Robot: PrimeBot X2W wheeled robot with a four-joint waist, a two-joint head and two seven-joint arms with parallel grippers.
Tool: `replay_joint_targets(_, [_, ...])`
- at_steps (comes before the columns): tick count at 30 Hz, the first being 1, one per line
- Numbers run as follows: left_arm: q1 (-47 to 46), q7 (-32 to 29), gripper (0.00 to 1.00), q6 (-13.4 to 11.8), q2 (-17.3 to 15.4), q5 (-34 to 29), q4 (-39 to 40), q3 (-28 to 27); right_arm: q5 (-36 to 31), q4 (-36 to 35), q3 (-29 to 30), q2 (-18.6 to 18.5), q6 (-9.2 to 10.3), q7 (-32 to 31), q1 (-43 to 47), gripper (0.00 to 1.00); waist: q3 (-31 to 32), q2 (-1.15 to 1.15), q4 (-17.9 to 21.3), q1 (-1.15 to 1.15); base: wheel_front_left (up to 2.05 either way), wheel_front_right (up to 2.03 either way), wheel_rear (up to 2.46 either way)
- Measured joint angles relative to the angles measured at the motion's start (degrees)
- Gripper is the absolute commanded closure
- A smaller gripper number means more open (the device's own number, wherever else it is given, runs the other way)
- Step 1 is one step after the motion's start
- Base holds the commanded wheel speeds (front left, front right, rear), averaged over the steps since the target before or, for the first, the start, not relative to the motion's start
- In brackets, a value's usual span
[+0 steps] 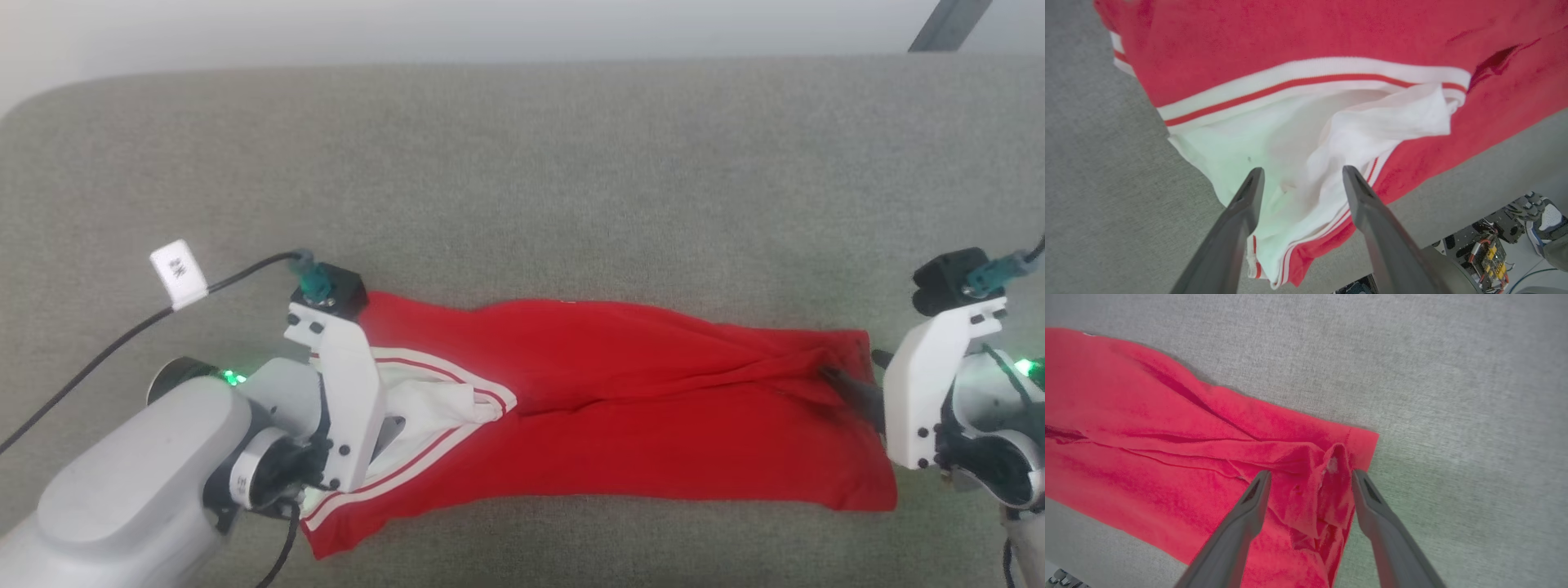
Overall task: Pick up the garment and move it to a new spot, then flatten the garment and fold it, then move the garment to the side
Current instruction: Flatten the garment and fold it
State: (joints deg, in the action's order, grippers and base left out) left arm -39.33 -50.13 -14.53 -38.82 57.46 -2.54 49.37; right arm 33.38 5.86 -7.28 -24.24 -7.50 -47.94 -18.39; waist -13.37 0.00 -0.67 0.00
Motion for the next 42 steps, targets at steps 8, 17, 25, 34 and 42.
replay_joint_targets(8, [5.36, 11.95, 0.00, 0.78, -1.53, -1.53, 2.18, -2.79, -1.21, 0.37, 4.81, 1.23, 0.00, -0.96, 2.47, 0.00, 4.17, 0.00, -1.02, 0.00, 0.00, 0.00, 0.00])
replay_joint_targets(17, [13.22, 29.75, 0.00, 1.18, -3.82, -4.74, 2.94, -6.84, -2.23, 2.08, 11.46, 2.46, 0.00, -4.14, 6.53, 0.00, 7.60, 0.00, -3.89, 0.00, 0.00, 0.00, 0.00])
replay_joint_targets(25, [19.25, 42.31, 0.00, -0.42, -4.26, -5.00, 2.05, -11.22, -3.59, 4.35, 15.06, 2.60, 0.00, -6.23, 8.21, 0.00, 8.28, 0.00, -7.12, 0.00, 0.00, 0.00, 0.00])
replay_joint_targets(34, [23.56, 54.02, 0.00, -0.51, -2.60, -5.20, -1.02, -14.36, -4.99, 9.33, 18.06, 3.77, 0.00, -7.32, 8.48, 0.00, 7.51, 0.00, -10.46, 0.00, 0.00, 0.00, 0.00])
replay_joint_targets(42, [25.26, 59.12, 0.00, 0.59, -1.10, -4.58, -4.00, -15.71, -5.81, 15.21, 18.96, 4.77, 0.00, -7.10, 6.83, 0.00, 6.71, 0.00, -12.27, 0.00, 0.00, 0.00, 0.00])
